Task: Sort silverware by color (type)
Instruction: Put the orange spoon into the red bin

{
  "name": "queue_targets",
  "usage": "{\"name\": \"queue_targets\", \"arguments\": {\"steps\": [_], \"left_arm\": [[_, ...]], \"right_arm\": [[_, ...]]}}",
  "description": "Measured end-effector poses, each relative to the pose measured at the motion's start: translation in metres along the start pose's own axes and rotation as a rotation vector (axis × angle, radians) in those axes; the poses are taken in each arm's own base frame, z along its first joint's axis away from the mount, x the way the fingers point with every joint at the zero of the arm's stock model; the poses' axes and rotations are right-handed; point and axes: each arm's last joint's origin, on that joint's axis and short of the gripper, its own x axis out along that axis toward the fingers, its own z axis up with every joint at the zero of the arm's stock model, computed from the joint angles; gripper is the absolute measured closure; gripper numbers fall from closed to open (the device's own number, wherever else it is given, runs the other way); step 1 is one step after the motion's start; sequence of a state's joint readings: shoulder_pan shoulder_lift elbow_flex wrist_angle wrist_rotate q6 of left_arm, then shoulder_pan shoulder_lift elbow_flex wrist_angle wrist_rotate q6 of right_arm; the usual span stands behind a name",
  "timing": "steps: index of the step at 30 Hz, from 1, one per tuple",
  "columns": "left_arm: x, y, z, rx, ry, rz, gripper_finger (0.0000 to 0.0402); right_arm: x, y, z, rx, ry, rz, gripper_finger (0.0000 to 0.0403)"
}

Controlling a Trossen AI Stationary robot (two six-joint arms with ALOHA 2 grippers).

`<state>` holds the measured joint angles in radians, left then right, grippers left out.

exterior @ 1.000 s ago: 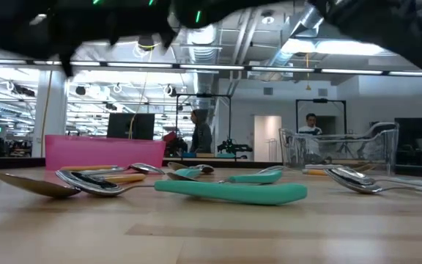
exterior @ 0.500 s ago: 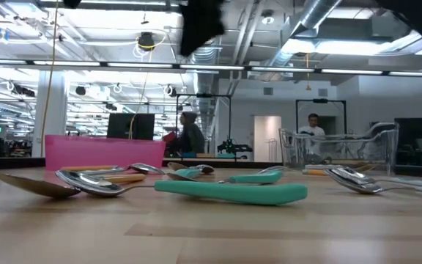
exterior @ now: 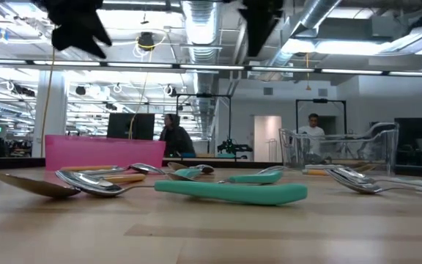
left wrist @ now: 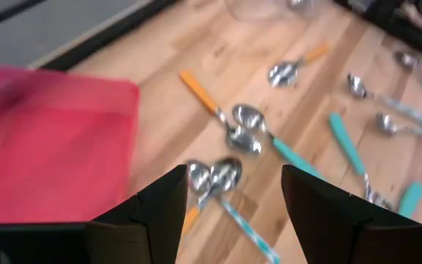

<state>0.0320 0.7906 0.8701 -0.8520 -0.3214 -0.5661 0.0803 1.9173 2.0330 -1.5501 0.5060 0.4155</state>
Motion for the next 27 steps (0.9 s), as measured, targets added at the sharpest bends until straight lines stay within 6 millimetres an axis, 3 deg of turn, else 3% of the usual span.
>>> {"name": "queue_targets", "arguments": {"steps": [3, 9, 15, 20, 27], "left_arm": [[0.01, -0.001, -0.014, -0.01, 0.032, 0.008, 0.0196], [0.018, -0.007, -0.024, -0.031, 0.024, -0.038, 0.0196], [0.018, -0.016, -0.023, -0.029, -0.032, -0.097, 0.0196], [0.017, -0.018, -0.023, -0.021, -0.053, -0.101, 0.0196], [0.017, -0.018, -0.023, -0.018, -0.063, -0.09, 0.0196]], "right_arm": [[-0.006, -0.01, -0.029, 0.099, -0.002, -0.003, 0.0225], [-0.002, -0.002, -0.09, 0.315, -0.052, -0.017, 0.0225], [0.025, 0.027, -0.126, 0.513, -0.259, 0.088, 0.0225], [0.057, 0.045, -0.126, 0.461, -0.342, 0.147, 0.0225], [0.099, 0.047, -0.089, 0.416, -0.351, 0.223, 0.0225]]}}
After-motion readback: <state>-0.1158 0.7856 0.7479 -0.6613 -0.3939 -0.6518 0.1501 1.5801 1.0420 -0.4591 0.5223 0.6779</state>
